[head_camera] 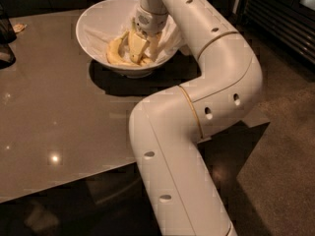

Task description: Pick banana from white bowl

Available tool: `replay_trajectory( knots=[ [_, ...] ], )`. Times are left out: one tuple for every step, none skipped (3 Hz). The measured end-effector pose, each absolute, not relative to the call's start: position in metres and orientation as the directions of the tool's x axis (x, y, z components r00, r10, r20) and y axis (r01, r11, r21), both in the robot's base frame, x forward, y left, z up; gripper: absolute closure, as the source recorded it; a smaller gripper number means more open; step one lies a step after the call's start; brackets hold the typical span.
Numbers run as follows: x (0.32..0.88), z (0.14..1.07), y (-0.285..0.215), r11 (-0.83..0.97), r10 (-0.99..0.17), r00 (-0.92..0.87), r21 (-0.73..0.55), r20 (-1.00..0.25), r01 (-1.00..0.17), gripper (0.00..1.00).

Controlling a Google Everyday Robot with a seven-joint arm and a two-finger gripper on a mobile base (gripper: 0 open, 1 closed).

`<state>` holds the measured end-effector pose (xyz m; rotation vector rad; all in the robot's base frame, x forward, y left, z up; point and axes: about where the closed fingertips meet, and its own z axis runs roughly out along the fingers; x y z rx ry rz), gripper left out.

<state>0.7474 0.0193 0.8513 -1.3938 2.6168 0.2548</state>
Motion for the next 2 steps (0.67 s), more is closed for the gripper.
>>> replay_trajectory(
  knots=[
    [0.7473, 0.849, 0.0188, 0.551, -0.803, -0.553, 0.076, -0.221, -0.831, 0.37],
    [0.7473, 0.8489, 0.0188, 0.551, -0.803, -0.553, 0.076, -0.221, -0.831, 0.56]
  ],
)
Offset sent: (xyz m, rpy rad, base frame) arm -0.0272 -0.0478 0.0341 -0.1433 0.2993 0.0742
